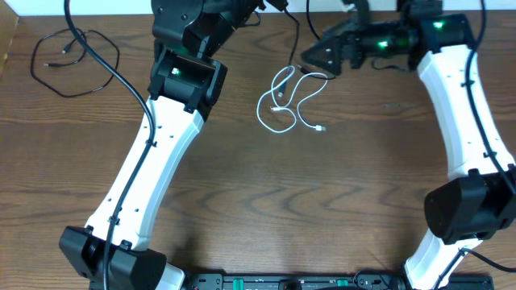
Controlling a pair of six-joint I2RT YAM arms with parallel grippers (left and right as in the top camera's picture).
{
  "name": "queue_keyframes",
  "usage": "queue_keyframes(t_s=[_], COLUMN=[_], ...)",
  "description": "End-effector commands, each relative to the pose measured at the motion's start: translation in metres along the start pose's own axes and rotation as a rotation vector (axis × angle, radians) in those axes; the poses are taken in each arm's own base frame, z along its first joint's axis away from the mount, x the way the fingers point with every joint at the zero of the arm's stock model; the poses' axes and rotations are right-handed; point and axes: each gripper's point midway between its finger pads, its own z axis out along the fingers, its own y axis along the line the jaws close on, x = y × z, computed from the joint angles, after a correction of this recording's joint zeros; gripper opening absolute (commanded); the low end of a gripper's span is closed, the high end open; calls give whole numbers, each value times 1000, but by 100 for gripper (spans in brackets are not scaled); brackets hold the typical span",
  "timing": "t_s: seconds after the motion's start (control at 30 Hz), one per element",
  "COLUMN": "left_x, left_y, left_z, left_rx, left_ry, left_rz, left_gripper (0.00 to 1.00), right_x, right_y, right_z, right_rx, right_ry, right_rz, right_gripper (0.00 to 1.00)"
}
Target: Untangle cables
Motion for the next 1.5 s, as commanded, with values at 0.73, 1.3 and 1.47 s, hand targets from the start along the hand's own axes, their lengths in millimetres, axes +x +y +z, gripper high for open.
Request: queue_keyframes(t_s=[0.73, 1.3, 1.47], left_x=[-6, -1, 18], left_y=[-4, 6, 41], left_z=[-2, -3, -14], left_rx=[7, -23, -133], left_ry=[-10, 15, 116], left_rz=[-4, -2, 8], left_gripper=[7, 7, 8], right_x=[-8, -9, -33], right_y=[1, -6, 7], right_z=[29, 23, 1], right_rx=[139, 164, 189], right_ry=[31, 26, -57], right_rz=[-151, -123, -74], right_gripper=[49, 1, 1])
